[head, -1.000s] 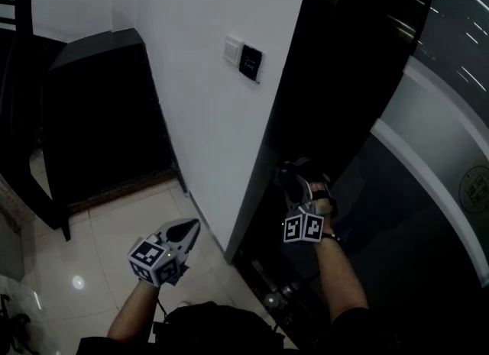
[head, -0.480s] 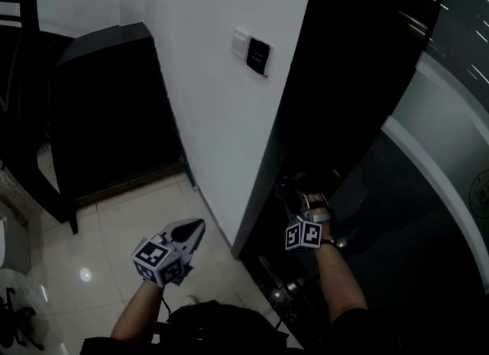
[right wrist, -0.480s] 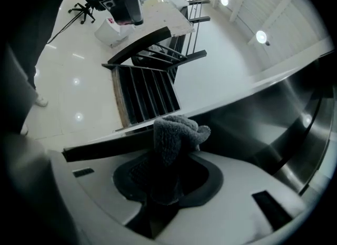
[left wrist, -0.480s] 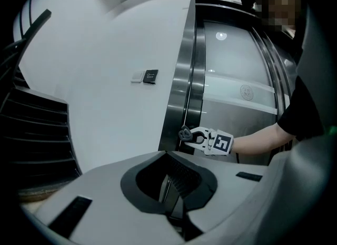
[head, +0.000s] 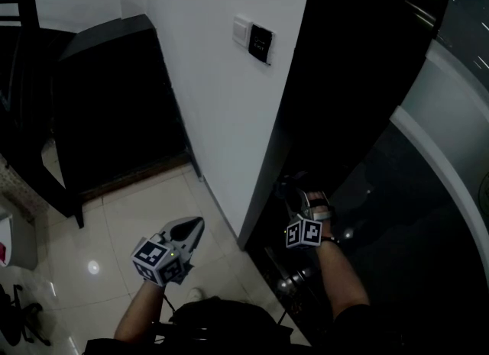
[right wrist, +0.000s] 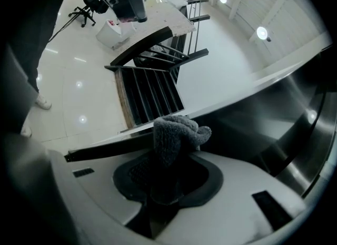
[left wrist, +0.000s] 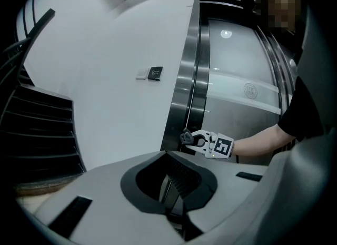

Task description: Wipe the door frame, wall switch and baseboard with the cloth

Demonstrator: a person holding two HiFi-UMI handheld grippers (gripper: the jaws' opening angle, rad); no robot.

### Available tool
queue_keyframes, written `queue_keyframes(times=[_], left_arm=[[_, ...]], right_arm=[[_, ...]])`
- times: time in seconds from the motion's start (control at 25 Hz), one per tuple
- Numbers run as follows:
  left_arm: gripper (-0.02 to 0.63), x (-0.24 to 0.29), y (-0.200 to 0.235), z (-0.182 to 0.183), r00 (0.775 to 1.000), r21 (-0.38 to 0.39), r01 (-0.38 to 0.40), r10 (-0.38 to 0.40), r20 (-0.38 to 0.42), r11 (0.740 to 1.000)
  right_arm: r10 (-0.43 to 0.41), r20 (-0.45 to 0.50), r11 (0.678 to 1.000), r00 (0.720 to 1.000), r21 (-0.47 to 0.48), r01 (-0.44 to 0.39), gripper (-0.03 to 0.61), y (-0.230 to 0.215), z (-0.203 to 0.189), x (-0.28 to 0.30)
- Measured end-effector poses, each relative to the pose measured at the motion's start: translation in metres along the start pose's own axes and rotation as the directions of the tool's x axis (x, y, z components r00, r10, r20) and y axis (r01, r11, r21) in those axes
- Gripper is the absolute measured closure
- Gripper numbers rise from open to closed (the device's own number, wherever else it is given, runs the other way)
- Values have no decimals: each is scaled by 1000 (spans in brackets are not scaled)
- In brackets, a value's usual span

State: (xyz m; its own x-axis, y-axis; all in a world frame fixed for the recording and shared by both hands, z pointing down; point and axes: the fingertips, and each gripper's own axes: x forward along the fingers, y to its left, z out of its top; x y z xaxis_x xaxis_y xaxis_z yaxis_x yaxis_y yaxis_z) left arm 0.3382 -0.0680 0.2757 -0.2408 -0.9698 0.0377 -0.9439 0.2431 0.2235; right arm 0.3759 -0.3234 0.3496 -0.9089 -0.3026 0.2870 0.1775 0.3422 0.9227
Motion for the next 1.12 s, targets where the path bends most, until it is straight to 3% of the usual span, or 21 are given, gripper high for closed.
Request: queue_keyframes(times=[0.36,0.64,0.72,0.8,0.88,1.0,1.12], left_arm=[[624,-11,0,13,999,-25,-25,25,22,999],[624,2,-4,-1,1000,-21,-6,6,24,1000],[624,2,-4,1,1000,-28,3,-2,31,1000],[624,6,-4,2,999,-40,29,-27,44,999],[624,11,-6,6,998,-32,46,-44,51,998],[623,18,-9,14,997,-7,59,-58,56,998],[624,21,-11,20,995,0,78,-78,70,997]], right_arm=[[119,-60,993,991,-7,-120,480,32,3,1],[216,-87,975,973,-27,-219,483,64,-14,7],[141,-72,987,987,-67,-145,483,32,-13,-8],[0,-53,996,999,-85,-4,485,-30,-15,-27],[-169,-34,982,985,-96,166,485,-110,-16,-48],[-406,-6,909,914,-104,403,485,-232,-7,-83],[-544,-4,833,839,-128,539,485,-320,6,-106]])
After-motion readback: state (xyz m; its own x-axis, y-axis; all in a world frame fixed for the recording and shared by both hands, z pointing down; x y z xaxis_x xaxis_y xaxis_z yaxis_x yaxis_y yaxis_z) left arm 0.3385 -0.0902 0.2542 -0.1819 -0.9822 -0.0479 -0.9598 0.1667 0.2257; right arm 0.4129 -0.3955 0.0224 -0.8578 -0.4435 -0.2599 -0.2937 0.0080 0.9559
